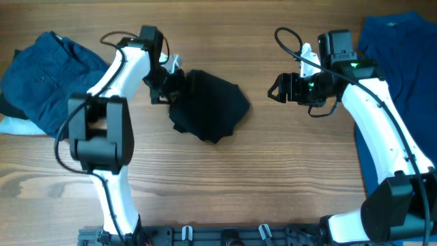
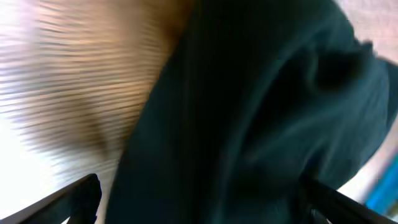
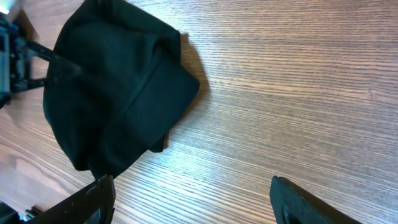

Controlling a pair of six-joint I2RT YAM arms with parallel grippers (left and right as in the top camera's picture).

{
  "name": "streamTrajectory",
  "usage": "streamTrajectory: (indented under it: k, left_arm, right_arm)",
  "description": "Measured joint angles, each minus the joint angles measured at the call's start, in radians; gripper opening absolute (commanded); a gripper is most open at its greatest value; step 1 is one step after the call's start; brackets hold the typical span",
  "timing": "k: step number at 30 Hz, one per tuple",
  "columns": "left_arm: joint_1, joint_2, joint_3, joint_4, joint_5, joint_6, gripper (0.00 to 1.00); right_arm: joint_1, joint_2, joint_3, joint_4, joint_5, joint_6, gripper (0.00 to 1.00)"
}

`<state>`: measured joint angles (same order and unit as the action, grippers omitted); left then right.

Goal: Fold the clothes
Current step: 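Grasp the folded polo bundle with the left gripper and lift it, then place the polo bundle onto the blue denim stack at left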

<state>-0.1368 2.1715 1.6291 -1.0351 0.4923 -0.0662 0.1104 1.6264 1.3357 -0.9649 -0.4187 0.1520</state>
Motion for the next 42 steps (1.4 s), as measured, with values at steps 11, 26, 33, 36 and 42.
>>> streamTrajectory:
  k: [11, 26, 33, 36, 42]
  left_arm:
    - [-0.075, 0.093, -0.014, -0.061, 0.241, 0.268, 0.04]
    - [0.437, -0.264, 0.208, -0.178, 0.317, 0.247, 0.04]
    - [0.774, -0.195, 0.206, -0.112, 0.059, 0.174, 0.66]
    - [0.840, -0.126, 0.206, -0.043, -0.052, 0.085, 1.00]
    - [0.876, -0.107, 0.232, -0.107, -0.121, -0.005, 1.00]
  right_arm:
    - [0.000, 0.000, 0.000, 0.000, 0.000, 0.000, 0.80]
    - [0.000, 0.000, 0.000, 0.011, 0.000, 0.002, 0.80]
    - [0.000, 0.000, 0.000, 0.038, 0.000, 0.056, 0.80]
    - [0.000, 0.000, 0.000, 0.036, 0.000, 0.062, 0.79]
    - [0.000, 0.000, 0.000, 0.023, 0.000, 0.083, 0.73]
